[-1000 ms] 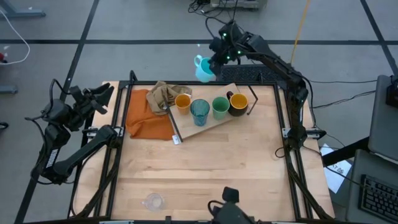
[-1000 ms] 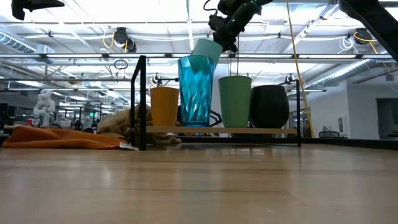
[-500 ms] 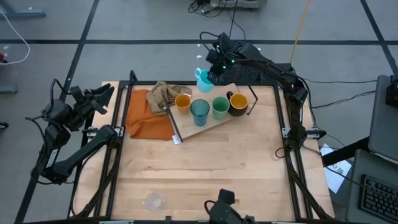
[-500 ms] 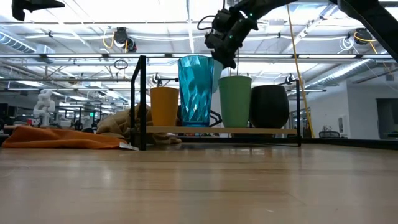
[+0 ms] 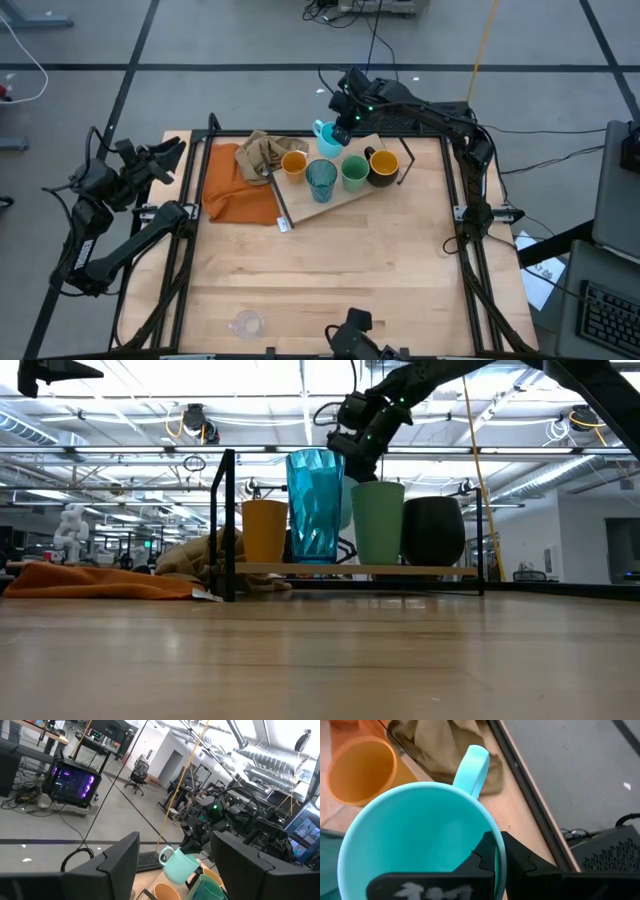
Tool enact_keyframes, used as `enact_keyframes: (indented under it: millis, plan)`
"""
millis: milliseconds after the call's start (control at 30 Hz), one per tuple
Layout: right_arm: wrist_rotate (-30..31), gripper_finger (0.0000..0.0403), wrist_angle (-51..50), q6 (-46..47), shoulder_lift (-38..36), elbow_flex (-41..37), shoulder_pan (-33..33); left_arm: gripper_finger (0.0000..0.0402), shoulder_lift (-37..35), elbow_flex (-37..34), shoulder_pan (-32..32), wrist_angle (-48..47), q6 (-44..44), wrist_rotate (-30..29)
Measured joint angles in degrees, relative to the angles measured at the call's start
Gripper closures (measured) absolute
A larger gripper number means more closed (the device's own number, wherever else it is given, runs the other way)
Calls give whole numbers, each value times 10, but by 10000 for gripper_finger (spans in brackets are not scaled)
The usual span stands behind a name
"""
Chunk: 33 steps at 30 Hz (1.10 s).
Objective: Stack small to large cups/mugs on shelf
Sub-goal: Put the blue mug on the shelf
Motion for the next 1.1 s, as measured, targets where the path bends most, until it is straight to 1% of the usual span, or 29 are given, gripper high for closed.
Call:
enact_keyframes:
  millis: [300,400,667,1100]
  plan:
    - [-1,403,53,0,0,-39,8,158,0,0,0,0,-6,0]
    - [-15,403,82,0,0,-55,11,158,0,0,0,0,-7,0]
    - [-16,403,84,0,0,-86,15,158,0,0,0,0,-7,0]
    - [-16,403,75,-15,0,-94,19,158,0,0,0,0,-7,0]
